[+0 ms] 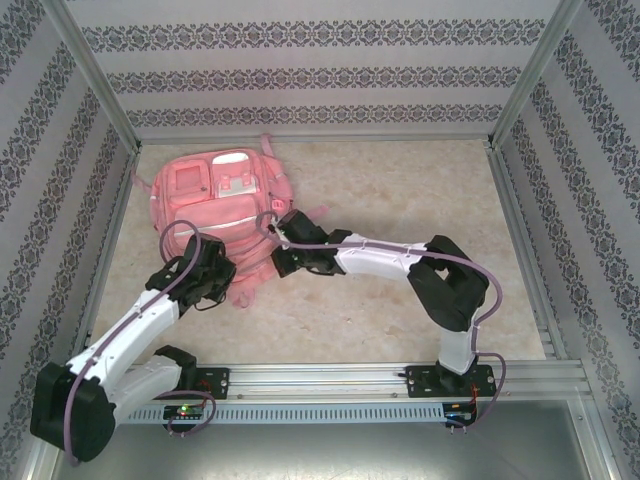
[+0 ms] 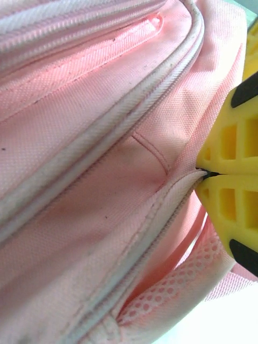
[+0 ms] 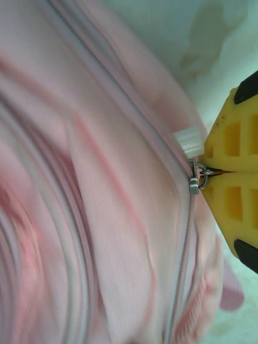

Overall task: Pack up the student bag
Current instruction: Zip the student bag at the middle-left of the table, then adjust the student bag at the center of the table.

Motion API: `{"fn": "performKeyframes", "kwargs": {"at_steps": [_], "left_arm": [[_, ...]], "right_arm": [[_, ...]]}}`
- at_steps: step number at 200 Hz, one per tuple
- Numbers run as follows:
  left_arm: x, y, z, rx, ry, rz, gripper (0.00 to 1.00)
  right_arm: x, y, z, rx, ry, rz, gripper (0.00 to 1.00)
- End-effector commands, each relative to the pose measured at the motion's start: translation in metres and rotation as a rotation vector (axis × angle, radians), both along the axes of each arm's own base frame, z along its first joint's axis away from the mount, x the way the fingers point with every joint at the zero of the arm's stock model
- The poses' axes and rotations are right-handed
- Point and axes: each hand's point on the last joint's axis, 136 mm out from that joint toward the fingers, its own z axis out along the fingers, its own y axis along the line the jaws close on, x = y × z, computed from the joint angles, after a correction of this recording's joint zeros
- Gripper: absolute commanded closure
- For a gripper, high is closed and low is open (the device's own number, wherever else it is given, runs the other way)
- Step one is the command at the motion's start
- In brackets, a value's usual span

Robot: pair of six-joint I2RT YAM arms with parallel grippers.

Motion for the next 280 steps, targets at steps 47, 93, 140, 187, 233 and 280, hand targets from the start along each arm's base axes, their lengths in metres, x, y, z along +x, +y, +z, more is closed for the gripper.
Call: {"fn": "performKeyframes", "kwargs": {"at_steps": [47, 93, 140, 187, 233, 280], "left_arm": [[-0.033, 0.066, 0.007, 0.193, 0.086, 0.088, 1.00], [-0.038, 0.086, 0.031, 0.191, 0.050, 0.101, 1.00], [-0.037, 0.080, 0.045, 0.166, 0.007, 0.071, 1.00], [-0.027, 0.067, 0.046, 0.118, -0.025, 0.002, 1.00], [0.007, 0.019, 0.052, -0.027, -0.130, -0.134, 1.00], [0.035, -0.040, 0.057, -0.060, -0.184, -0.225, 1.00]], "right_arm": [[0.078, -0.079, -0.011, -0.167, -0.070, -0.121, 1.00], [0.125, -0.095, -0.032, -0.202, -0.059, -0.195, 1.00], [0.167, -0.105, -0.050, -0.223, 0.036, -0.304, 1.00], [0.183, -0.128, -0.052, -0.199, 0.082, -0.409, 0.91], [0.178, -0.124, 0.003, -0.088, 0.018, -0.394, 0.64], [0.163, -0.167, 0.053, -0.062, -0.076, -0.516, 0.53]]}}
